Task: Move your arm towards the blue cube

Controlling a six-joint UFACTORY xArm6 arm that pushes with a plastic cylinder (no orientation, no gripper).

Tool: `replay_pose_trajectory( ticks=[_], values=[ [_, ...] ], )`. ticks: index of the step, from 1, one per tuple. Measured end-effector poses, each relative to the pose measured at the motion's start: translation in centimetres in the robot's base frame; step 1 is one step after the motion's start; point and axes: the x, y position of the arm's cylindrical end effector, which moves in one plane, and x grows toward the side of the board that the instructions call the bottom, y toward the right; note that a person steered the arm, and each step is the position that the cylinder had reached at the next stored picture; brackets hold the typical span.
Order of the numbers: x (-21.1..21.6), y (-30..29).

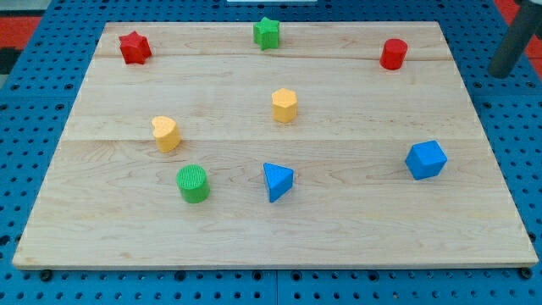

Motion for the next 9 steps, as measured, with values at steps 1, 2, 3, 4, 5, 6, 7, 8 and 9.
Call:
replay_pose_trajectory(
  ticks=[1, 2, 3, 4, 5, 6, 7, 8, 9],
  values=[
    [-3.7, -0.9],
    [-5.7, -5.9],
    [-0.6, -11.1],
    [0.5, -13.5],
    [4.3, -9.7],
    [11.6, -6.1],
    [18.9, -6.8],
    [21.5, -14.0],
    [19.7, -19.7]
  ],
)
